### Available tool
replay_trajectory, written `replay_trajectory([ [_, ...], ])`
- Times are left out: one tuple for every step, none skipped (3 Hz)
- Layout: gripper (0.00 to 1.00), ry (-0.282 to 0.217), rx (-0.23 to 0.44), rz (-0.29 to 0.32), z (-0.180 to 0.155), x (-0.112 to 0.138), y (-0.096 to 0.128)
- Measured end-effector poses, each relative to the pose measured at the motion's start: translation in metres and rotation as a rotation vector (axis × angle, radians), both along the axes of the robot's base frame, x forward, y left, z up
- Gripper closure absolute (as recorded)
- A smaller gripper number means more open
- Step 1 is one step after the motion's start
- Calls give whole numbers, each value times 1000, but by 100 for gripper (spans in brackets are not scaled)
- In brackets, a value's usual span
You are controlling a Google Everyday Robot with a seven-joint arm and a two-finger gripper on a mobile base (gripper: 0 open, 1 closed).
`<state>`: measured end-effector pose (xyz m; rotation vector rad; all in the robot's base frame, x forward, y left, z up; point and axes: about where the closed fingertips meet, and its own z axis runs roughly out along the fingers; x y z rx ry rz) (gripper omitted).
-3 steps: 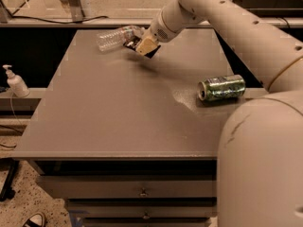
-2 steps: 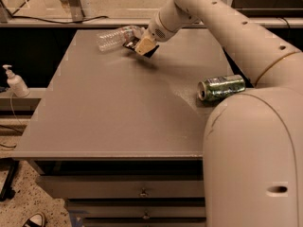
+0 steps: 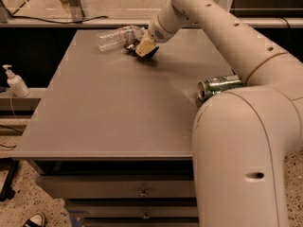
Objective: Move rxbar chocolate near water bottle
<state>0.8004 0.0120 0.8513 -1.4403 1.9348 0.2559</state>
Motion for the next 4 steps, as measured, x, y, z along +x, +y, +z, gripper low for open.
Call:
replay_trajectory([
  [82,4,-3,-3,-2,4,1],
  [59,4,-3,-4,-3,5,1],
  [35,3,-3,-4,-2,6,1],
  [12,4,-4,-4,-3,6,1],
])
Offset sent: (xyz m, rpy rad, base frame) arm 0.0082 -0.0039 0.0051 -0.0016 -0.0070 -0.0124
